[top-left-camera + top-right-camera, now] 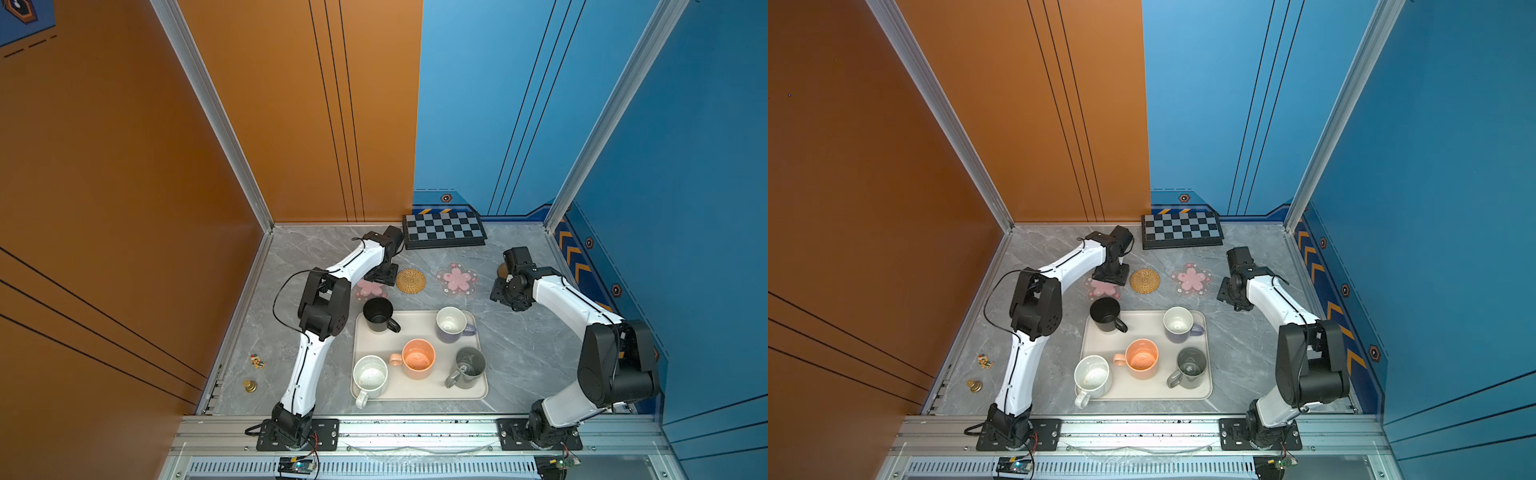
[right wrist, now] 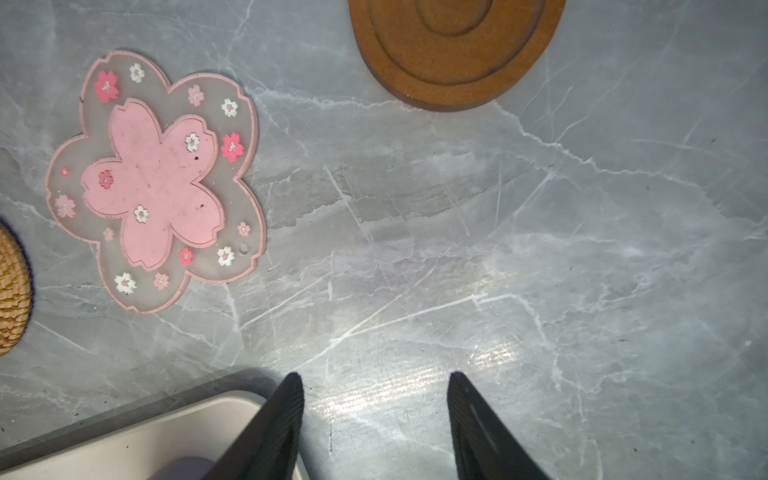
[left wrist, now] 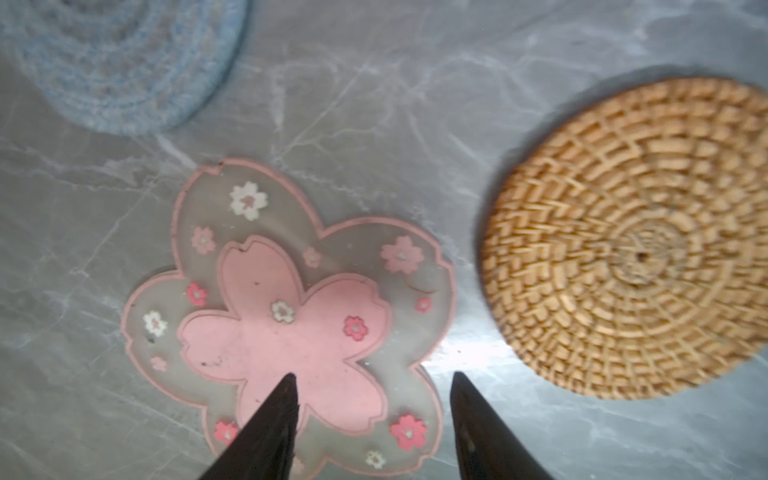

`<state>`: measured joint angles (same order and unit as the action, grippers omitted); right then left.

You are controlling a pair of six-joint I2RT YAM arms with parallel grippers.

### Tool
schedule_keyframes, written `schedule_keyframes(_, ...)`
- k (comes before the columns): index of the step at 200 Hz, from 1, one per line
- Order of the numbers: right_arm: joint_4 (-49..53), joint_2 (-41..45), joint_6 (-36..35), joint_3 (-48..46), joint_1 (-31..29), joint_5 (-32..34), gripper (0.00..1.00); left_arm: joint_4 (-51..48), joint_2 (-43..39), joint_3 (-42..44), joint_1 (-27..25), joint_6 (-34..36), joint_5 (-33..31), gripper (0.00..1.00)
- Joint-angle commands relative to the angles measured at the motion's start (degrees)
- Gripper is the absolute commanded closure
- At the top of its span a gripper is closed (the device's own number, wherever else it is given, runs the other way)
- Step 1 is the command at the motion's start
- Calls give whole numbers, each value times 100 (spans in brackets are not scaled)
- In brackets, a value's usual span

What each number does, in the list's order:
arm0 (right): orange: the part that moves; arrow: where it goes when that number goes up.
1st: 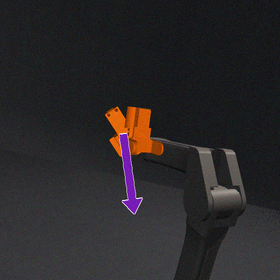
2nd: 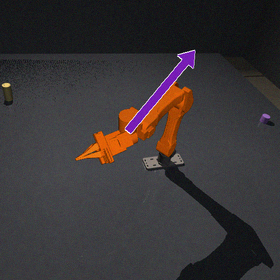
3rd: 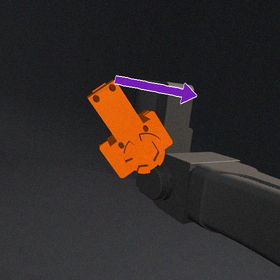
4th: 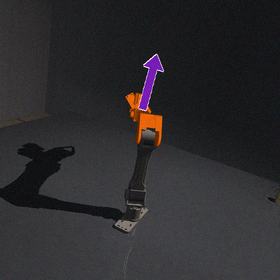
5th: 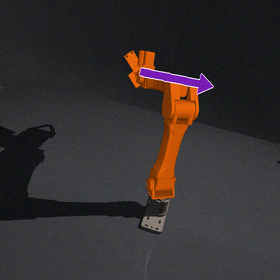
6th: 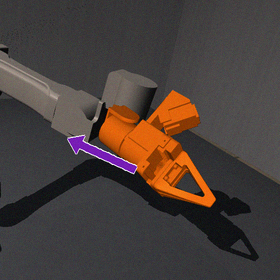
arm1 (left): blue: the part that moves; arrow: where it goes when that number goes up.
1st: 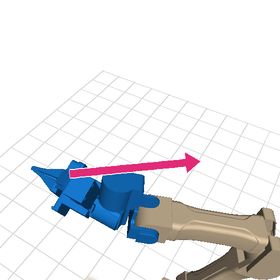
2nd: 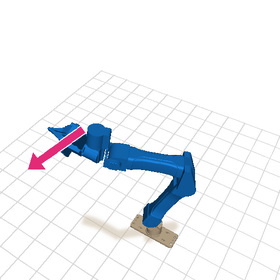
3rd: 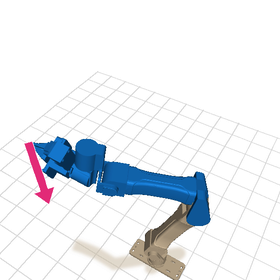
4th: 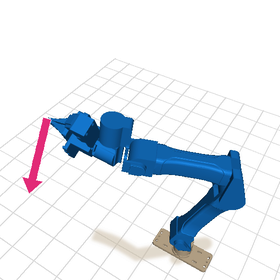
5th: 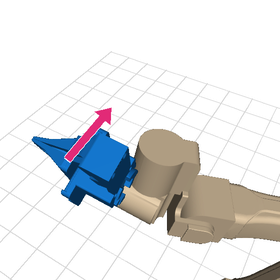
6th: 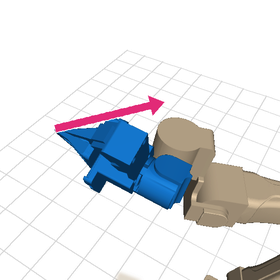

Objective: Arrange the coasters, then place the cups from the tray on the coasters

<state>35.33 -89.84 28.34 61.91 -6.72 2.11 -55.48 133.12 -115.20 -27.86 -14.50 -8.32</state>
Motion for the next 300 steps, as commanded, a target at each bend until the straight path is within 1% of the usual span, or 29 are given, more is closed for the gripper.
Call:
schedule_keyframes(1, -35, -15, 14, -19, 23, -26, 42, -137, 233, -79, -114, 126, 133, 40)
schedule_keyframes(31, -35, 2, 13, -46, 22, -35, 42, -134, 353, 19, -114, -60, -88, 40)
schedule_keyframes(72, -35, -47, 3, -21, 30, -35, 42, -137, 391, 93, -94, -101, -416, 40)
schedule_keyframes(108, -37, -64, -3, -34, 30, -36, 42, -131, 409, 234, 22, -245, -502, 40)
schedule_keyframes(156, -35, -58, -5, -55, 38, -26, 42, -121, 326, 436, 259, -270, -601, 41)
schedule_keyframes(226, -27, -25, 57, -10, 31, -62, 42, -57, 322, 462, 452, -131, -495, 44)
schedule_keyframes(241, -18, -24, 66, 9, 30, -61, 42, -34, 244, 485, 472, -106, -386, 44)
schedule_keyframes(274, -1, -42, 104, 77, 22, -62, 41, 232, -335, 768, 524, -152, -7, 41)
schedule_keyframes(300, 49, -83, 110, 177, -21, -70, 41, 243, -857, 1016, 760, -294, 247, 39)
